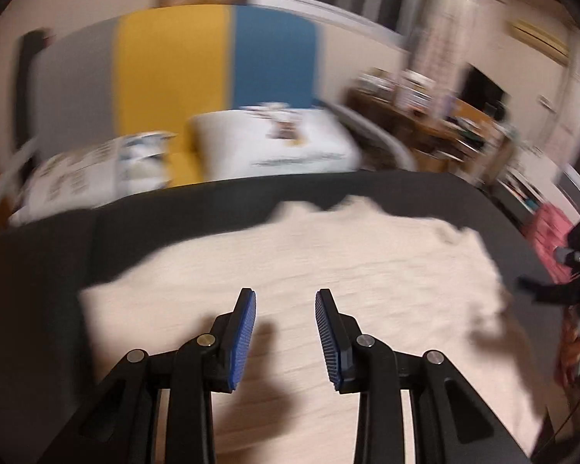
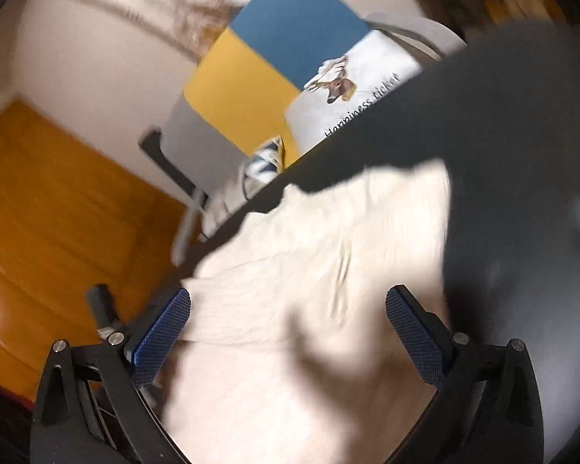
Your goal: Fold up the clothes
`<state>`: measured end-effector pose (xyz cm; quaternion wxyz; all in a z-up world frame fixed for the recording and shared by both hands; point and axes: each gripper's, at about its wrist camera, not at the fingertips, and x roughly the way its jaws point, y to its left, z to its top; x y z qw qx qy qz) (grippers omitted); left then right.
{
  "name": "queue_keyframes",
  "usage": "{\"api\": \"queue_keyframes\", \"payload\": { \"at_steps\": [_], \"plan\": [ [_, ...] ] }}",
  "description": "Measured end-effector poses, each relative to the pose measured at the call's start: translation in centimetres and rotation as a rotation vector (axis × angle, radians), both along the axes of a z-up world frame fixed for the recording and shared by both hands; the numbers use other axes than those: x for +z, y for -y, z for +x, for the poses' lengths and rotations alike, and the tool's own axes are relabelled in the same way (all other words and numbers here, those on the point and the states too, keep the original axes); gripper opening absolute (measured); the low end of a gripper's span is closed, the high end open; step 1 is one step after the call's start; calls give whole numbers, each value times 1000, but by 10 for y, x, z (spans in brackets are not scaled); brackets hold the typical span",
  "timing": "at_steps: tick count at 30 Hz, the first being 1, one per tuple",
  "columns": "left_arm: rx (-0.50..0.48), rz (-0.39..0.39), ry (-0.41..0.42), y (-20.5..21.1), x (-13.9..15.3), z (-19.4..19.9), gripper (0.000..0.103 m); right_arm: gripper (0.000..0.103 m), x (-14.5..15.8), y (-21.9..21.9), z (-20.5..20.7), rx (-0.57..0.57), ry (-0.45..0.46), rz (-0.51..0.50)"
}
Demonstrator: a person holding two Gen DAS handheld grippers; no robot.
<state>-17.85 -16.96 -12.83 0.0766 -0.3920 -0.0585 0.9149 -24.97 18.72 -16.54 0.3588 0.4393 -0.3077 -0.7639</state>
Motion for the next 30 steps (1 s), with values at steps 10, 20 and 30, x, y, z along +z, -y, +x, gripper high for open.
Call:
{"api": "queue_keyframes", "payload": {
  "at_steps": [10, 20, 30],
  "plan": [
    [-304, -64, 121, -160, -35, -56, 32, 103, -46, -2, 1, -208, 154, -116],
    [-306, -8, 141, -155, -48, -58, 32, 103, -36, -8, 7, -364, 35, 53],
    [-38, 141, 38, -63, -22, -20, 32, 103, 23, 19, 16, -254, -121, 145]
  ]
}}
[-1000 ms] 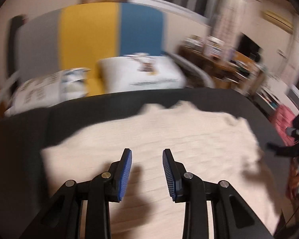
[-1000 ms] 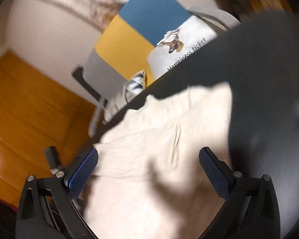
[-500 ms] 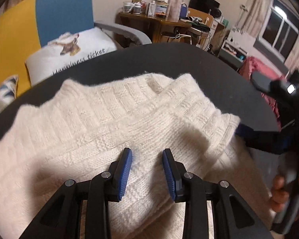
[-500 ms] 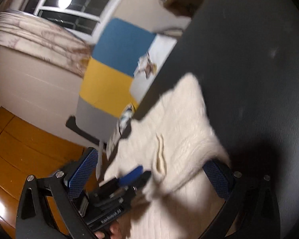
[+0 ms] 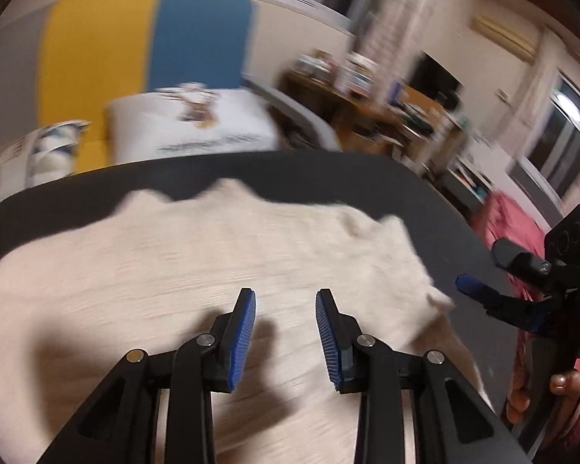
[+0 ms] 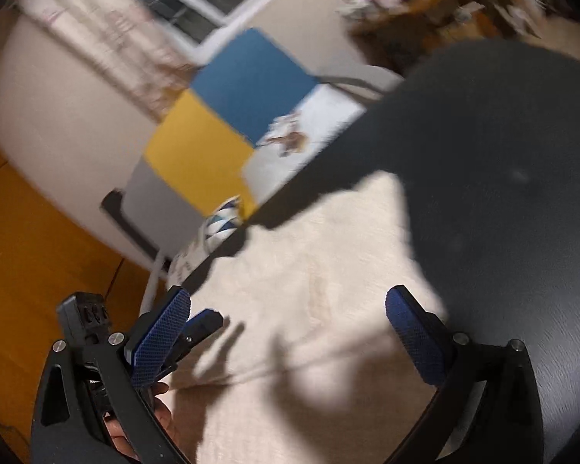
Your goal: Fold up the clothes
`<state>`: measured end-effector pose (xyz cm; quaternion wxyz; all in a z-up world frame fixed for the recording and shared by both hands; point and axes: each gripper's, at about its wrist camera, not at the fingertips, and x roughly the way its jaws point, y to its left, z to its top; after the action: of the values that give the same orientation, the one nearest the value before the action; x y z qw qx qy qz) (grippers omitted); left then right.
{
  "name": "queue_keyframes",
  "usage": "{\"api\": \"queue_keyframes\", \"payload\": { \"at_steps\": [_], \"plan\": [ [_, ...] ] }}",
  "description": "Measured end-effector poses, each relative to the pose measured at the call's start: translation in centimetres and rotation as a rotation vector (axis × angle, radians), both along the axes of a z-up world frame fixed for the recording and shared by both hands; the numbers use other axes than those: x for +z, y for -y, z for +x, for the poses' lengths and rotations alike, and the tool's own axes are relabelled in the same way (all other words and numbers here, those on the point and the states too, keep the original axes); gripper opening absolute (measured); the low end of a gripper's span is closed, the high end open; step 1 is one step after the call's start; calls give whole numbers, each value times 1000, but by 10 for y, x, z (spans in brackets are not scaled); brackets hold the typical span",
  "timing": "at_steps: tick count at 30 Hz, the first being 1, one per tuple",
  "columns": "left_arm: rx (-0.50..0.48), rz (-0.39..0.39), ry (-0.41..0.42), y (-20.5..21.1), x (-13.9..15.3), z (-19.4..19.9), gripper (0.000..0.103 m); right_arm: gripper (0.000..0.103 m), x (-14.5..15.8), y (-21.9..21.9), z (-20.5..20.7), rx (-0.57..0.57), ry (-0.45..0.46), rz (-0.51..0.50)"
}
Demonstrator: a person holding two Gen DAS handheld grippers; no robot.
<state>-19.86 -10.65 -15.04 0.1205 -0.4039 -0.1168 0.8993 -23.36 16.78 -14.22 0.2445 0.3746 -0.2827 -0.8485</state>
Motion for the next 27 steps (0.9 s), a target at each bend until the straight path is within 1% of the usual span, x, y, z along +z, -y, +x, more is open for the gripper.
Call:
{"api": "queue_keyframes", "payload": {
  "at_steps": [1, 2, 4, 6, 7, 8, 10, 11, 12, 14, 15, 18, 20, 21, 22, 23, 25, 27],
  "plan": [
    [38, -3, 11, 10, -3, 2, 32, 103, 1, 12, -6, 29, 1, 52],
    [66, -10, 42, 19, -10, 1, 32, 103, -6, 25, -12, 55, 20, 143],
    [76, -5, 127, 29, -31, -4, 32, 103, -18, 51, -23, 107, 59, 324],
    [57, -15, 106, 26, -31, -1, 32, 103, -37, 67, -26, 143, 99, 492],
    [49, -22, 95, 24, -29, 1, 32, 103, -44, 74, -23, 156, 96, 569],
    [43, -12, 81, 24, -26, 3, 32, 103, -42, 79, -19, 165, 65, 623],
    [52, 40, 38, 35, -18, 15, 32, 103, -39, 85, -18, 167, 62, 666],
    [73, 52, 24, 43, -15, 23, 32, 103, -33, 85, -19, 150, 59, 663],
    [96, 64, 14, 51, -13, 29, 32, 103, -27, 87, -19, 140, 39, 660],
    [150, 90, 0, 72, -12, 45, 32, 103, -12, 99, -18, 154, -29, 641],
    [183, 92, 2, 84, -11, 53, 32, 103, -9, 109, -19, 181, -51, 639],
    [292, 84, 10, 124, -14, 69, 32, 103, -8, 143, -19, 261, -109, 684],
    [366, 77, 22, 152, -19, 78, 32, 103, -21, 159, -19, 301, -109, 734],
    [398, 64, 60, 165, -26, 78, 32, 103, -29, 164, -18, 315, -98, 760],
    [407, 71, 91, 176, -31, 78, 26, 103, -39, 164, -18, 316, -80, 780],
    [396, 97, 90, 183, -32, 81, 26, 103, -45, 162, -17, 306, -71, 770],
    [379, 147, 81, 195, -32, 85, 27, 103, -44, 155, -16, 289, -80, 731],
    [382, 180, 48, 203, -22, 88, 32, 103, -40, 156, -17, 290, -80, 734]
  ]
}}
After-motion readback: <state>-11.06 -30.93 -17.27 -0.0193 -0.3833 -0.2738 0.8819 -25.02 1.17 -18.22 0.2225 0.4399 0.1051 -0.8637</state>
